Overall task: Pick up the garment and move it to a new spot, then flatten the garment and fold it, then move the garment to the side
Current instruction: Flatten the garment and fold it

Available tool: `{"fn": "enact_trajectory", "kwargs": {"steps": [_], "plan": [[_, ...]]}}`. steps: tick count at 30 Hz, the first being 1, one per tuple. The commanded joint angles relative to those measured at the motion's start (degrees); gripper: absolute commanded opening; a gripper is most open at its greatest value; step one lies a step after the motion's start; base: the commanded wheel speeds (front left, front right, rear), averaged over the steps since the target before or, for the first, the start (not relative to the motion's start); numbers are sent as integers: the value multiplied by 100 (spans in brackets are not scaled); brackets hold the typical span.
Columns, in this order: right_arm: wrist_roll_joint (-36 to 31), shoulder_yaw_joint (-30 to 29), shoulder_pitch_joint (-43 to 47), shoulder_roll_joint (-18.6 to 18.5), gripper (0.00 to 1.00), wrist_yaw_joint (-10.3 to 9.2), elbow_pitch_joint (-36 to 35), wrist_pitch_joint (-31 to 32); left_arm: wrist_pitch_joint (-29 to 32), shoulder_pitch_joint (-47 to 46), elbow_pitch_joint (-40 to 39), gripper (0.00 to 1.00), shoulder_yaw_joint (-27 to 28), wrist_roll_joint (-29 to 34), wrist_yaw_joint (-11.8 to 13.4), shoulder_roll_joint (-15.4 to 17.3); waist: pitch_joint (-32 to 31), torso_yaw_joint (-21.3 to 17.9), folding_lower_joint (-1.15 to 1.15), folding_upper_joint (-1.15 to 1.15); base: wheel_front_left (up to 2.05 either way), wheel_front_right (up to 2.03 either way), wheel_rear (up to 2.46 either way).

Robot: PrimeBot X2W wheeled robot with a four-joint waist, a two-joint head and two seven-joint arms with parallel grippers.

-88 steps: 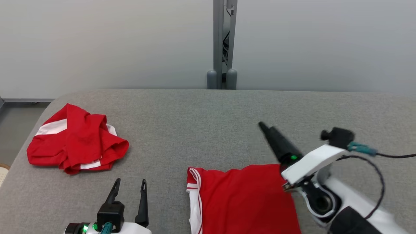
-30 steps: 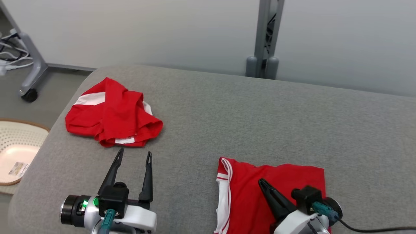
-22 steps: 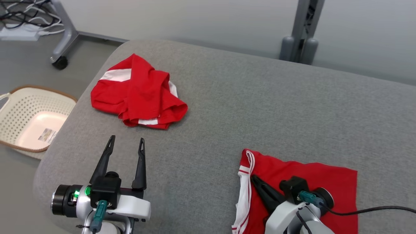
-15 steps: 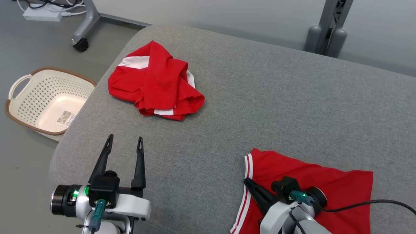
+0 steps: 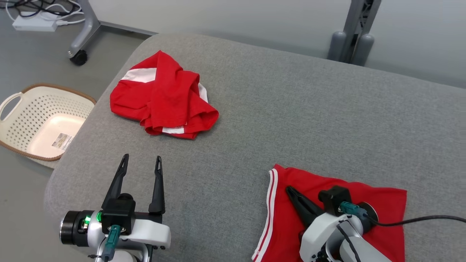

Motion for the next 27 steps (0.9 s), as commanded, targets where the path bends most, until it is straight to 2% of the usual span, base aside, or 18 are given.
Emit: {"fn": "enact_trajectory", "kwargs": {"steps": [1, 9, 10, 18, 27], "plan": [[-2, -50, 129, -54, 0, -2, -45, -2, -18, 39, 25, 100, 37, 25, -5, 31, -155, -164, 0, 0, 0, 0, 0], [-14, -512, 622, -46, 0, -2, -579, -2, -18, 237, 51, 100, 205, -18, -47, 61, -774, -886, 0, 0, 0, 0, 0], [-96, -703, 670, -55, 0, -2, -755, -2, -18, 262, 22, 100, 266, -32, -46, 55, -871, -1118, 0, 0, 0, 0, 0], [-497, -1570, 790, -306, 0, -2, -1699, -1, -18, 278, -55, 100, 323, -58, -51, 28, -1055, -1937, 0, 0, 0, 0, 0], [-989, -2593, 1136, -409, 0, -2, -2934, -2, -18, 260, -119, 100, 335, -219, 2, -9, -1104, -2350, 0, 0, 0, 0, 0]]}}
